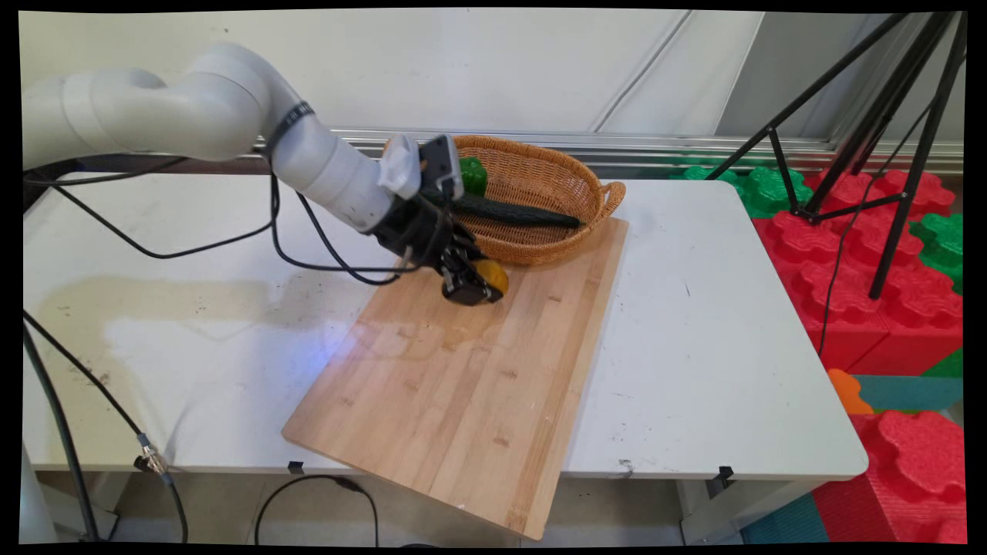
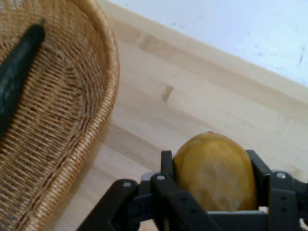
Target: Place the picked object in the vegetable basket
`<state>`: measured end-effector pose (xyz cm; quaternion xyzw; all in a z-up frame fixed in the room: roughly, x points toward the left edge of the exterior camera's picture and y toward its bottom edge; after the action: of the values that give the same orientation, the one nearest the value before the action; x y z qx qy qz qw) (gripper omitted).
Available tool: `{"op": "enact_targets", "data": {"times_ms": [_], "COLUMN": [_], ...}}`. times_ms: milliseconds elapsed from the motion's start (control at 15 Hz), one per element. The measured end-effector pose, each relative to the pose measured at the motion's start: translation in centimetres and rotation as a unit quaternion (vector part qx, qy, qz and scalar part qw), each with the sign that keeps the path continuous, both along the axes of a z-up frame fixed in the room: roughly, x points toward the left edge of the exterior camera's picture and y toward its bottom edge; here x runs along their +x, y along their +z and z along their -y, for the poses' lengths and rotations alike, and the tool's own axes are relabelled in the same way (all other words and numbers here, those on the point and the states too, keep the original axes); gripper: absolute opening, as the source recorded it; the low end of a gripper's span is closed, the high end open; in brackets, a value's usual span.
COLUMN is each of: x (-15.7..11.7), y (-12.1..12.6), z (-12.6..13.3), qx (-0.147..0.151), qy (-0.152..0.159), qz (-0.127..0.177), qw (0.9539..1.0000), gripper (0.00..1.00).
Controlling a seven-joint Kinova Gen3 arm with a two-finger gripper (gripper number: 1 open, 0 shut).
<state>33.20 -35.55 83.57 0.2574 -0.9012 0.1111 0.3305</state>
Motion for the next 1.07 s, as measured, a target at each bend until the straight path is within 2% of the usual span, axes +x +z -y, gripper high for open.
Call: {"op": "enact_targets", "data": {"times_ms": [533, 733, 1067], "x": [2.9, 4.4, 6.2], "y": [5.4, 7.5, 9.3], "z": [-0.5, 0.3, 2.1], "qx": [-0.039, -0.061, -0.086], "qy": [-0.001, 0.010, 0.029], "qz": [-0.028, -0.036, -0.044], "qw": [0.9989, 0.9974, 0.9949], "gripper": [0.00, 0.00, 0.00]}}
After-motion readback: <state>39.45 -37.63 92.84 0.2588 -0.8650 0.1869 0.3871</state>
